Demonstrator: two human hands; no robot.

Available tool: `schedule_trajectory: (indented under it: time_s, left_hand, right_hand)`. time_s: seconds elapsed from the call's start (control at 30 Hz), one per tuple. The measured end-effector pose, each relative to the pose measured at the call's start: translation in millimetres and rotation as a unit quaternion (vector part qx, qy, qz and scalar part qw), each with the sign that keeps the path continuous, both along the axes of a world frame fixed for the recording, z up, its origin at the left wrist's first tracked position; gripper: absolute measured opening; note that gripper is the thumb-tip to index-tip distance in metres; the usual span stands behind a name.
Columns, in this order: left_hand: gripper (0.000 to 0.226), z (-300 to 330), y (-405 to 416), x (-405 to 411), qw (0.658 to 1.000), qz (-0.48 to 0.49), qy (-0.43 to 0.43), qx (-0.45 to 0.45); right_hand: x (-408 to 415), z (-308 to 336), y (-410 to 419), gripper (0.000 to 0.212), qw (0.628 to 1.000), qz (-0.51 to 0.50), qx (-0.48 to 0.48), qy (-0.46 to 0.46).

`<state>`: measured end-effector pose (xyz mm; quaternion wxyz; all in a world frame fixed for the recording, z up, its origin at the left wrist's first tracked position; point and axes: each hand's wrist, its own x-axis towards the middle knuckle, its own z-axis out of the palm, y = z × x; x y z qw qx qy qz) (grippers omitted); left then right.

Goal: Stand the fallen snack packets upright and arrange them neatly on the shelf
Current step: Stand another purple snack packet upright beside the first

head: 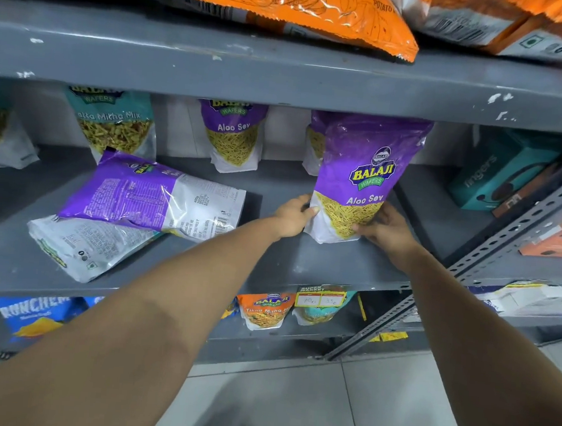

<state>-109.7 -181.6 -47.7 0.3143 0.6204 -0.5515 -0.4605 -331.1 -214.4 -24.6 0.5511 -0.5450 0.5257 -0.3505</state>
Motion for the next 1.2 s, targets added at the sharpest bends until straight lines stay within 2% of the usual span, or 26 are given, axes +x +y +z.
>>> schedule_trajectory:
  time_s: [0.1, 0.2, 0.3, 0.4, 0.47, 0.53, 0.6, 0.73, 0.83, 0.97, 1.07, 1.13, 1.2]
  left_hand:
    - [0.046, 7.6, 5.8, 1.6, 0.997, 0.024, -0.071, -0.023]
    - [0.054, 18.1, 16.4, 19.4, 0.988, 0.088, -0.101, -0.079]
    - [0.043, 33.8, 36.6, 50.5, 0.971, 0.125, -0.144, -0.143]
    - [0.034, 50.9, 61.2, 92.2, 0.947, 0.160, -0.180, -0.212]
    - [0.032, 57.0, 80.3, 127.9, 0.924, 0.189, -0.216, -0.254]
    - [0.026, 57.2, 102.4, 165.1, 0.900, 0.242, -0.249, -0.263]
    - [0.019, 52.8, 128.3, 196.2, 0.881, 0.314, -0.260, -0.241]
    - [0.023, 37.3, 179.7, 233.1, 0.867, 0.391, -0.228, -0.210]
    - [0.037, 34.8, 200.2, 233.6, 0.877, 0.395, -0.203, -0.185]
    - [0.058, 44.4, 198.5, 212.2, 0.886, 0.383, -0.220, -0.142]
    - [0.066, 43.6, 192.0, 192.1, 0.915, 0.349, -0.204, -0.006]
    - [0.069, 37.3, 184.9, 176.9, 0.938, 0.296, -0.145, 0.105]
    - [0.064, 27.8, 172.1, 166.9, 0.940, 0.310, -0.036, 0.138]
  right_hand:
    - [6.3, -1.0, 7.8, 0.067, 0.999, -0.034, -0.011, 0.023]
    - [10.5, -7.2, 18.2, 0.066, 0.993, -0.110, -0.020, 0.032]
    - [21.5, -17.5, 40.2, 0.053, 0.981, -0.173, -0.064, 0.053]
    - [51.6, -26.2, 67.8, 0.035, 0.981, -0.152, -0.107, 0.058]
    - [81.9, -27.4, 80.3, 0.031, 0.982, -0.114, -0.131, 0.077]
    - [116.2, -25.2, 83.8, 0.022, 0.982, -0.061, -0.165, 0.075]
    - [150.1, -18.4, 79.4, 0.014, 0.982, -0.003, -0.172, 0.083]
    - [211.1, 0.3, 53.4, 0.050, 0.981, 0.121, -0.090, 0.122]
    - [241.1, 5.0, 36.4, 0.068, 0.973, 0.171, -0.058, 0.144]
    - [254.4, 11.8, 29.4, 0.044, 0.953, 0.245, -0.038, 0.173]
    - [251.5, 13.3, 27.4, 0.037, 0.940, 0.275, -0.048, 0.196]
    - [248.5, 14.7, 28.8, 0.037, 0.935, 0.294, -0.028, 0.198]
    - [245.2, 17.2, 31.3, 0.039, 0.934, 0.299, -0.008, 0.196]
